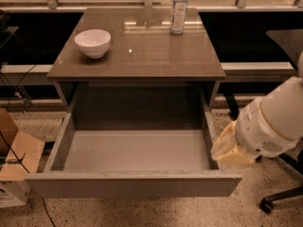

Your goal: Close top drawer

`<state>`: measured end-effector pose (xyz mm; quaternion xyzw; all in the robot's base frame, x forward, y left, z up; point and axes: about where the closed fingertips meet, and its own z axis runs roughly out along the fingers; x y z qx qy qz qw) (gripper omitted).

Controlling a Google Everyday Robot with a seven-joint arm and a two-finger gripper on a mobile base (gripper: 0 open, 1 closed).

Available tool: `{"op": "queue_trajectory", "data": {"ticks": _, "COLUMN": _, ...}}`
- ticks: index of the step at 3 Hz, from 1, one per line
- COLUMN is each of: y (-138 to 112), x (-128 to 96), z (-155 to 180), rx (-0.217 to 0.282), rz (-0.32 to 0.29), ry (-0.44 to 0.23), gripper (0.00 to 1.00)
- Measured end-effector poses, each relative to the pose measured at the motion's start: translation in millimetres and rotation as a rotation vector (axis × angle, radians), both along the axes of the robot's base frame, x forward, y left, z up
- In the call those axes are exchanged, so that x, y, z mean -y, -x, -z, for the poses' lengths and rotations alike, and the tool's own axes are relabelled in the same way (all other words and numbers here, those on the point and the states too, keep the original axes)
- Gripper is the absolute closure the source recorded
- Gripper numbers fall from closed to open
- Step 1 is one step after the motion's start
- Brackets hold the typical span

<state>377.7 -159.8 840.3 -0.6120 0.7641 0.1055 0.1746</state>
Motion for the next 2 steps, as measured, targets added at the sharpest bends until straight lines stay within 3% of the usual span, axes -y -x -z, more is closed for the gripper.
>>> {"op": "queue_trajectory", "data": {"ticks": 2, "y": 18.2, "x": -4.4, "z": 89.0, "rx": -0.143, "rz": 0.066, "ry": -0.051, "gripper": 1.0}}
